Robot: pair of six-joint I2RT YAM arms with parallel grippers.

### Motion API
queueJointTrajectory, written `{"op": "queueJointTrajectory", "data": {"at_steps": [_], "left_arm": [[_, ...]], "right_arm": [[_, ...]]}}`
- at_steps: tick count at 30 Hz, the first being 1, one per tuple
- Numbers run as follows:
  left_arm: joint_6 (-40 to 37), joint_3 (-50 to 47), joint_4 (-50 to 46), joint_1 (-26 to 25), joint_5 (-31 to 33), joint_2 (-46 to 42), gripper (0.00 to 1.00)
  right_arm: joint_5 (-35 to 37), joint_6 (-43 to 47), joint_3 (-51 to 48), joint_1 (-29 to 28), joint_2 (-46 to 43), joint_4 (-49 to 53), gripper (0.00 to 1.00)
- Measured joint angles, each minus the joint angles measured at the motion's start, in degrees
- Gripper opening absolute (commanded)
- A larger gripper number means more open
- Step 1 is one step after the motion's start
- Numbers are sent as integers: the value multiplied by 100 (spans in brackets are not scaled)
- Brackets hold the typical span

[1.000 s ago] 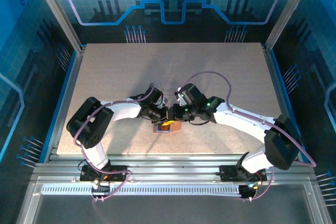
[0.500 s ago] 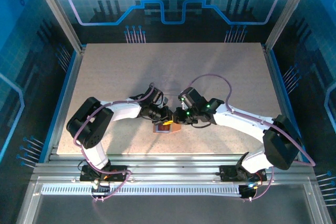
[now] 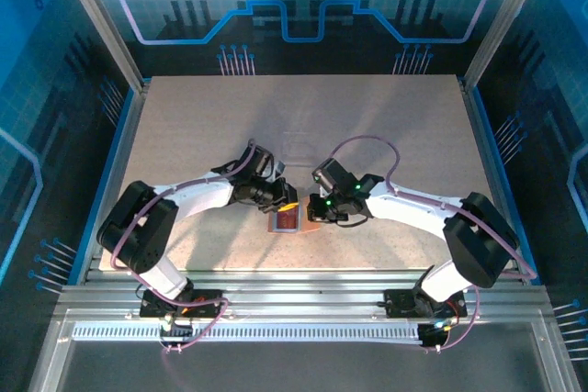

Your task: Take the credit cards out of the card holder

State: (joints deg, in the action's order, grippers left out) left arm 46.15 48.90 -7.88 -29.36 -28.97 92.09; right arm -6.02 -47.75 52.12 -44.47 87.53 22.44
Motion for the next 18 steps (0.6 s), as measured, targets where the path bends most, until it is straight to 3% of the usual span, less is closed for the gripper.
{"op": "queueJointTrajectory", "data": {"at_steps": [18], "left_arm": [[-280,-498,-214,195,2,22,17]], "right_arm": [[-61,195,-442,372,398,-623,7]]}}
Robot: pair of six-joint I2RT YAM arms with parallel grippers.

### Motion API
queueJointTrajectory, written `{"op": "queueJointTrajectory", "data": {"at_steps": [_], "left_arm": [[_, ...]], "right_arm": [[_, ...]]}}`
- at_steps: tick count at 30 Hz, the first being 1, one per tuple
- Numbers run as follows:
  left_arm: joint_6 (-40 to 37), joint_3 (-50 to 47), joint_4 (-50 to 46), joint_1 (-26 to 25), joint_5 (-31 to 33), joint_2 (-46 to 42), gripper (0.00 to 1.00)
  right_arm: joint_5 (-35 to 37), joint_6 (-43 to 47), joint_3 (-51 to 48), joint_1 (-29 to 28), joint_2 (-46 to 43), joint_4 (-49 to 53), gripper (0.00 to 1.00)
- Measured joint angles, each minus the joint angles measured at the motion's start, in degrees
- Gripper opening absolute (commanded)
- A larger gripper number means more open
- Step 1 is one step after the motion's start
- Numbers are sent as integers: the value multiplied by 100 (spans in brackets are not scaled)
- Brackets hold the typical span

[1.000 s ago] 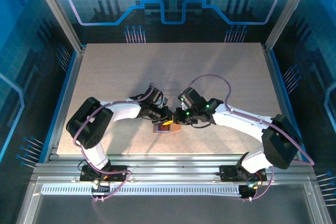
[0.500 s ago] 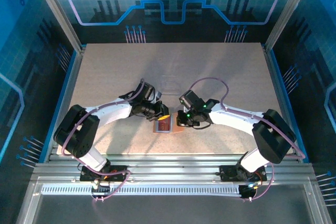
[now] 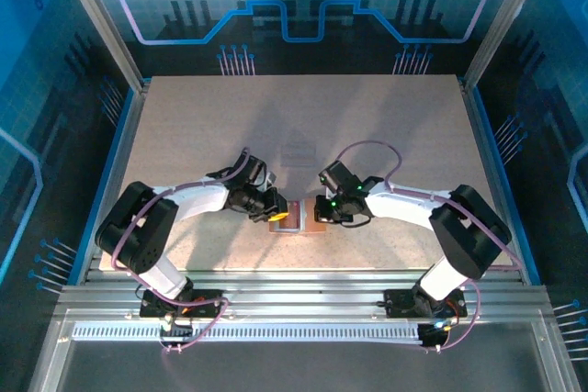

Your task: Take the credit cards out of the card holder

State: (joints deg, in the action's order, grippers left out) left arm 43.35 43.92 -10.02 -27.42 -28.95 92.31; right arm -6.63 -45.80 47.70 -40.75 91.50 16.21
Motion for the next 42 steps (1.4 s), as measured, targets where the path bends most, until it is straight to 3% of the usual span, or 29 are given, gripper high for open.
{"op": "queueJointTrajectory", "data": {"at_steps": [19,30,42], "left_arm": [[-306,-103,22,66,70,118,16],[-348,-101,2,66,85,118,16],[-348,-101,-42,63,173,63,16]], "right_arm": [[-175,-203,-179,70,236,-452,6],[-789,-439,-267,70,179,-1174,7],[-734,-437,-234,74,529,-1187,6]]}}
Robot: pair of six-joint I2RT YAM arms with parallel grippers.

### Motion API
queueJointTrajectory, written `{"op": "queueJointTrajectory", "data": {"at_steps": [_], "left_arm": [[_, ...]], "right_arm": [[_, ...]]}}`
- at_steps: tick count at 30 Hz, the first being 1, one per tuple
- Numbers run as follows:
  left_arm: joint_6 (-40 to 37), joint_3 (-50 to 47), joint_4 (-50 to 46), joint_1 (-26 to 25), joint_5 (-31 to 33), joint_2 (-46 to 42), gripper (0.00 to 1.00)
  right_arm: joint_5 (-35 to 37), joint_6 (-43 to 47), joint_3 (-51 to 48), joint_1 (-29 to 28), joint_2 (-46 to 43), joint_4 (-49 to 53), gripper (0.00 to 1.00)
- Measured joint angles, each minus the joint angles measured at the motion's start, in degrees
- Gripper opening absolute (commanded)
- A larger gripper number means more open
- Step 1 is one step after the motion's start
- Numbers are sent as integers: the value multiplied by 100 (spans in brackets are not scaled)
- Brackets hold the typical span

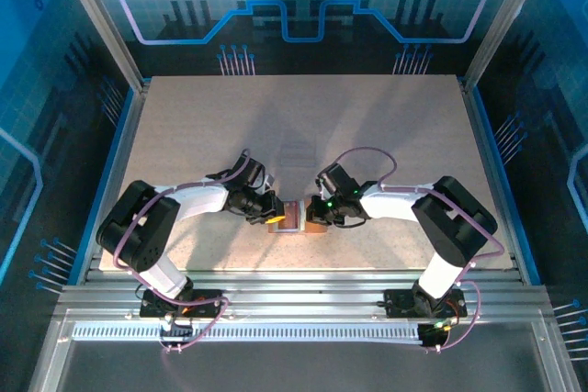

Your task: Take the credit cards out of the card holder

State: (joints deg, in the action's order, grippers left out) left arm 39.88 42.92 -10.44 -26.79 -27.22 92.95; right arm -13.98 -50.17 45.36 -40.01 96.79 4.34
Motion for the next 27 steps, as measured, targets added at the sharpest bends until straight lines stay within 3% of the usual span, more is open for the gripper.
{"op": "queueJointTrajectory", "data": {"at_steps": [11,27], "left_arm": [[46,7,-131,2,57,-201,21],[68,13,-76,0,13,-225,16]], "right_arm": [[-175,-68,39,7,-466,48,13],[-610,-92,914,4,-109,116,21]]}}
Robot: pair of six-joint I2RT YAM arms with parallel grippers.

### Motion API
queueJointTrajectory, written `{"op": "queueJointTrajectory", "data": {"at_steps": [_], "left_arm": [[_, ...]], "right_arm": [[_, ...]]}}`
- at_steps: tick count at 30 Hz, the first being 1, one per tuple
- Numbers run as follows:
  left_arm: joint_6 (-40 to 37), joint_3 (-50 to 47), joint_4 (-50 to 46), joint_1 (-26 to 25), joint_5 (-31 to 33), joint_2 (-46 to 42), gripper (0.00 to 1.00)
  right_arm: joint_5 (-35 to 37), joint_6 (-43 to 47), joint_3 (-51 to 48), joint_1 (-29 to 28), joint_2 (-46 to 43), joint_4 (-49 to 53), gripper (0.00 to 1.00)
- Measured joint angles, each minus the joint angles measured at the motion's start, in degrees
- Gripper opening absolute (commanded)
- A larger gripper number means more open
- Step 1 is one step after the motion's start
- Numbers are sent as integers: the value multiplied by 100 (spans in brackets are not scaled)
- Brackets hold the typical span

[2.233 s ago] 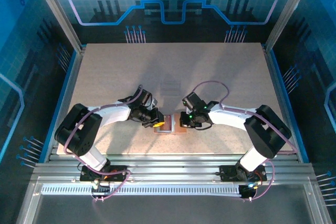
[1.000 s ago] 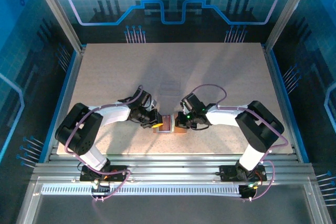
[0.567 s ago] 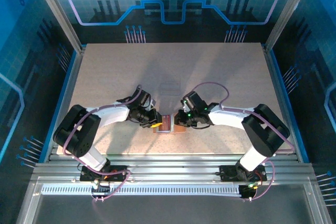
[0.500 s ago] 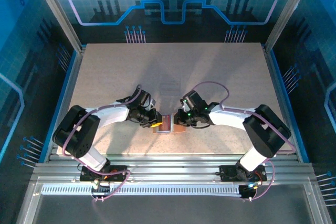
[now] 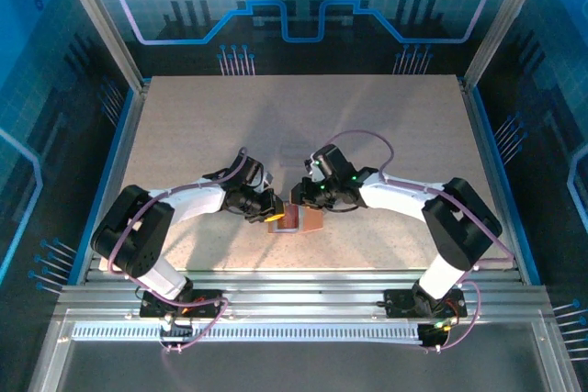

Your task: Take the credit cards out of the card holder

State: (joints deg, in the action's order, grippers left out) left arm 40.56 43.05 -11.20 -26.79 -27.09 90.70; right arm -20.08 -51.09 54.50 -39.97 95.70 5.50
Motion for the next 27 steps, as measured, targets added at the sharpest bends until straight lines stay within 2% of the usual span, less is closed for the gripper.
{"op": "queueJointTrajectory", "data": {"at_steps": [20,27], "left_arm": [[-17,-2,-33,0,35,114,15],[-22,-2,-52,0,39,114,15]], "right_arm": [[-205,116,251,-22,595,273,27],[-260,160,254,-26,688,345,23]]}}
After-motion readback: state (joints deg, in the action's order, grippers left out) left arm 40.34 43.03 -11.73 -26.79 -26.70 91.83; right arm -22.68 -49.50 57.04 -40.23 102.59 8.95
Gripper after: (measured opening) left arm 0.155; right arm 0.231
